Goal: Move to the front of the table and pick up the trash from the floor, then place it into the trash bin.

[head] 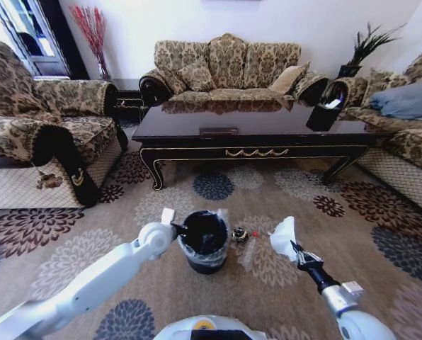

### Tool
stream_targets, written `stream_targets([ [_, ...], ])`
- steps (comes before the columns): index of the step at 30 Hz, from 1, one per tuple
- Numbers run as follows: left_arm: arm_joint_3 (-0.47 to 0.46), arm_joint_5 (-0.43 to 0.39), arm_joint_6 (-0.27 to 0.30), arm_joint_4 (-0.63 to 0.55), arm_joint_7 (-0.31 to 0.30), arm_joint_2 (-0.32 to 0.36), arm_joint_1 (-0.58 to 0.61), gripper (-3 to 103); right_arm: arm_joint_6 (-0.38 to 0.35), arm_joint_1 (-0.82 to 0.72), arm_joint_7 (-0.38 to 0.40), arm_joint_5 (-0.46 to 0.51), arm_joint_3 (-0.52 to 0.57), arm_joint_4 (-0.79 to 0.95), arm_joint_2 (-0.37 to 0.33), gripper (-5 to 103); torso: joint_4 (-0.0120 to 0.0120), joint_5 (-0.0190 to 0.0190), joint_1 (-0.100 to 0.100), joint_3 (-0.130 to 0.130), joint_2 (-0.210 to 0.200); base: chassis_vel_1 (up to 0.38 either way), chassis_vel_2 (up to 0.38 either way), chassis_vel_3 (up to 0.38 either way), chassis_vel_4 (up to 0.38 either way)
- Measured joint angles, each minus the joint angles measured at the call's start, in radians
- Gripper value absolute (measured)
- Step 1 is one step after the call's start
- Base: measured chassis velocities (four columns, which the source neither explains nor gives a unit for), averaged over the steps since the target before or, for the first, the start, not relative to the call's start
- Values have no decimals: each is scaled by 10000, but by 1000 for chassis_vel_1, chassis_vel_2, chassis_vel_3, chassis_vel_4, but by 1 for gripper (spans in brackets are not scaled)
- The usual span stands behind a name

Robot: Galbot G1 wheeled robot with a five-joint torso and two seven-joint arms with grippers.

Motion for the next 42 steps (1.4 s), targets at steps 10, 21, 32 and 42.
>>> stream_targets([
  [10,1288,-954,-2,474,-293,-773,-1351,2,-184,-685,180,-165,-48,2058,220,0,1,0,0,0,0,0,0,0,0],
  [21,2676,-1601,-2,646,-726,-1358,-2267,2,-350,-1072,296,-442,-646,3092,334,0,-1,0,0,0,0,0,0,0,0],
  [32,3039,-1804,-3,912,-888,-1623,-2738,2,-437,-1027,108,-942,-1013,2964,287,0,0,0,0,0,0,0,0,0,0],
  [42,3241,-1891,-1,860,-922,-1699,-2758,2,-470,-1179,16,-1223,-1012,2839,289,15,-1,0,0,-1,0,0,0,0,0],
])
